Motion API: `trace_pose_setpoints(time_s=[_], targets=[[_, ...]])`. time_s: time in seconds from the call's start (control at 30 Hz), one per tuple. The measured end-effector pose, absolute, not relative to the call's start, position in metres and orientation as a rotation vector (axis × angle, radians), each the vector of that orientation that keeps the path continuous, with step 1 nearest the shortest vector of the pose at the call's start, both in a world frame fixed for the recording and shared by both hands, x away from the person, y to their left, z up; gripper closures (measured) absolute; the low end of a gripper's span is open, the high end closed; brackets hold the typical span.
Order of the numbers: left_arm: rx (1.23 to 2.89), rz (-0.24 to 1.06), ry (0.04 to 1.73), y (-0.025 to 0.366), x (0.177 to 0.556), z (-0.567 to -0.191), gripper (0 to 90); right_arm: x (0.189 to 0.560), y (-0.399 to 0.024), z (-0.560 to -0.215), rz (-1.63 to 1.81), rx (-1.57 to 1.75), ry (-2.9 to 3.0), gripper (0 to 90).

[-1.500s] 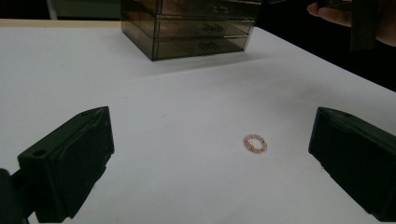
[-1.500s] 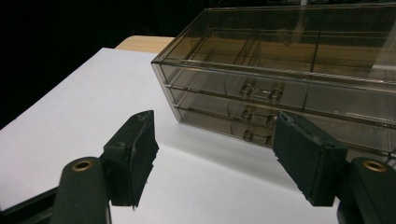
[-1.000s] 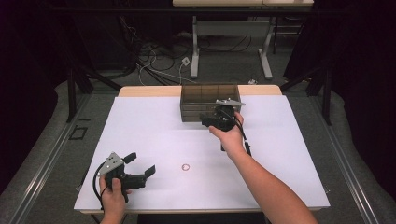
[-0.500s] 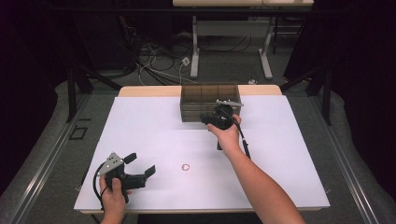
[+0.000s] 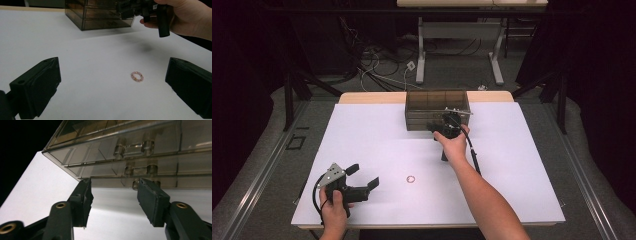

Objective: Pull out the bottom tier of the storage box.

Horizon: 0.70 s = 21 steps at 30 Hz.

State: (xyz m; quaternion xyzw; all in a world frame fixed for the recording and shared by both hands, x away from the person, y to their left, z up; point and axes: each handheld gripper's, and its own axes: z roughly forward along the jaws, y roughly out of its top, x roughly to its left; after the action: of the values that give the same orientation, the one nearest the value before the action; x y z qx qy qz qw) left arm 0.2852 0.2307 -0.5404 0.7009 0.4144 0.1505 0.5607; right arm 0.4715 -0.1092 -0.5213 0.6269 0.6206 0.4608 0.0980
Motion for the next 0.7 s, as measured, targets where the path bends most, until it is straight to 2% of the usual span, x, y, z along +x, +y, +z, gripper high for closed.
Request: trace_pose_setpoints(time_s=[0.2,0.7], targets=[[1.657,0.351,0.977,0.230,0.285,-0.540,0.3,0.473,-0.108,-0.523,1.421,1.980,1.822,47.5],[1.648,0.353,0.977,0.231,0.285,-0.540,0.3,0.478,-0.105,-0.534,1.359,2.024,1.799,51.9]])
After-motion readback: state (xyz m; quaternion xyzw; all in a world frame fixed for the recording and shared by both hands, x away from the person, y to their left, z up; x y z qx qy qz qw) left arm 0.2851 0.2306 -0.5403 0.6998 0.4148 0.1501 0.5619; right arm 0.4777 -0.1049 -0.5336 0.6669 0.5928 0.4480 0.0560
